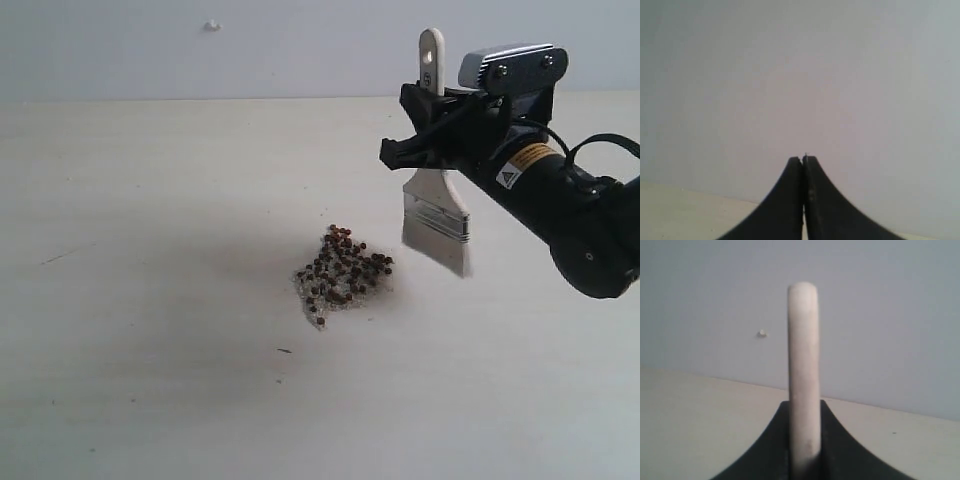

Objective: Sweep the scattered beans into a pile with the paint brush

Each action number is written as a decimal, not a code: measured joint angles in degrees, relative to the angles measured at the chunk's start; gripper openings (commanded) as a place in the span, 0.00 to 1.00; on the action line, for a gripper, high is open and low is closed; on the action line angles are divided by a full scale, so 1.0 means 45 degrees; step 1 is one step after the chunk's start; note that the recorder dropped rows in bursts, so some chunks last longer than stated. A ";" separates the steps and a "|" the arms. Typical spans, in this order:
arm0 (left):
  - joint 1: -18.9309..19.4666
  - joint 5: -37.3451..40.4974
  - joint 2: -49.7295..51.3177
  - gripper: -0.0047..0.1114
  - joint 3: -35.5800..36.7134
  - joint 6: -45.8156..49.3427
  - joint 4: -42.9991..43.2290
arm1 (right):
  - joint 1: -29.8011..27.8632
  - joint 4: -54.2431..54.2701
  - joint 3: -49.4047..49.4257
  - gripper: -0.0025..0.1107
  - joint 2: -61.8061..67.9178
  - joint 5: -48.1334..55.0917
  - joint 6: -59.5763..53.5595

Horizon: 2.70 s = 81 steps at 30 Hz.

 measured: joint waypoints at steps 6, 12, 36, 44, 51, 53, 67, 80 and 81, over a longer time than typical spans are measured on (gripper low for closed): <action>0.0000 0.0000 0.0000 0.04 0.0000 0.0000 0.0000 | 0.0000 0.2277 -0.0027 0.02 0.0303 -0.0759 -0.0701; 0.0000 0.0000 0.0000 0.04 0.0000 0.0000 0.0000 | 0.0000 0.2517 -0.0786 0.02 0.1739 -0.0943 -0.0461; 0.0000 0.0000 0.0000 0.04 0.0000 0.0000 0.0000 | 0.0000 -0.1646 -0.1324 0.02 0.2342 -0.1043 0.2954; 0.0000 0.0000 0.0000 0.04 0.0000 0.0000 0.0000 | 0.0000 -0.1646 -0.1324 0.02 0.2342 -0.1124 0.2976; 0.0000 0.0000 0.0000 0.04 0.0000 0.0000 0.0000 | 0.0000 -0.1646 -0.1324 0.02 0.2342 -0.1124 0.2976; 0.0000 0.0000 0.0000 0.04 0.0000 0.0000 0.0000 | 0.0000 -0.1646 -0.1324 0.02 0.2342 -0.1124 0.2807; 0.0000 0.0000 0.0000 0.04 0.0000 0.0000 0.0000 | 0.0000 -0.1685 -0.1302 0.02 0.0341 0.0550 0.1887; 0.0000 0.0000 0.0000 0.04 0.0000 0.0000 0.0000 | -0.3412 -1.1489 -0.6484 0.02 0.3265 -0.1096 0.7116; 0.0000 0.0000 0.0000 0.04 0.0000 0.0000 0.0000 | -0.3412 -1.2067 -0.7294 0.02 0.3671 -0.1096 0.7702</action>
